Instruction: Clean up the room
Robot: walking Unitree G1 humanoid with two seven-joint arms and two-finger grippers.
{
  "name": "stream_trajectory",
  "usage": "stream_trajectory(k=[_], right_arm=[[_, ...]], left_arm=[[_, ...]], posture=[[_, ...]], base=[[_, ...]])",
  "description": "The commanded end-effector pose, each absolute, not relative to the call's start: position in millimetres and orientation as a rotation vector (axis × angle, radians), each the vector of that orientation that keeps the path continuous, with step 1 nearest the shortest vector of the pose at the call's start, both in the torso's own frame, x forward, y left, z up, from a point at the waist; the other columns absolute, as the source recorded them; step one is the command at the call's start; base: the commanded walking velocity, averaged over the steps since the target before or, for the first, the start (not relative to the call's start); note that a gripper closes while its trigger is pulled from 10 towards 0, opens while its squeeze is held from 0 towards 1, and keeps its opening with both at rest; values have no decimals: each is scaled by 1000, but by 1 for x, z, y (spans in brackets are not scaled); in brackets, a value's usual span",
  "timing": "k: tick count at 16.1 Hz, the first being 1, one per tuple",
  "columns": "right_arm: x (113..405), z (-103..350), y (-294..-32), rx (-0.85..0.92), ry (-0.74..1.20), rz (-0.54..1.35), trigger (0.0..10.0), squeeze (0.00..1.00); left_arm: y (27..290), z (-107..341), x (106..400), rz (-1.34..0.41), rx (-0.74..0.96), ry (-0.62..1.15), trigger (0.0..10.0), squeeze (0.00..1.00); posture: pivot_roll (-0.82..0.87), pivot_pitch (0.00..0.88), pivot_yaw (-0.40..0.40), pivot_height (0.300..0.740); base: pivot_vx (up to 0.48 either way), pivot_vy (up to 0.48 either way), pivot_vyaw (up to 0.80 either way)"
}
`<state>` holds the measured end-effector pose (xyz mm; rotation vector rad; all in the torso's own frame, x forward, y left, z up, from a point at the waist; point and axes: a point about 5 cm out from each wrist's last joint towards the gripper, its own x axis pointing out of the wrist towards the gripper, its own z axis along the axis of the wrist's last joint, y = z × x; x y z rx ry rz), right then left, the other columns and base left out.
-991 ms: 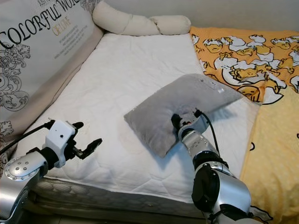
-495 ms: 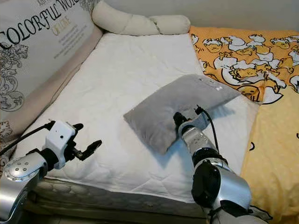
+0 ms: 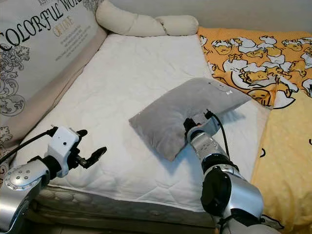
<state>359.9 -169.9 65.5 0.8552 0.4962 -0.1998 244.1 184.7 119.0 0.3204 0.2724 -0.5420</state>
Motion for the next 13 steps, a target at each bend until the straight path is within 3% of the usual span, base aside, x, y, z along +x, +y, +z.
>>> stream_trajectory(k=[1,10,13], right_arm=[[363,69,-164,854,512,-185,0,0],[392,124,-138,793,390,63,0,0],[406,172,-110,764,321,326,0,0]], left_arm=[[184,118,243,-537,313,273,10000,0],[193,115,253,-394,282,246,10000,0],[209,119,267,-220,264,219,10000,0]], posture=[[72,0,9,740],[45,0,12,740],[28,0,24,740]], base=[[0,0,0],[0,0,0],[0,0,0]])
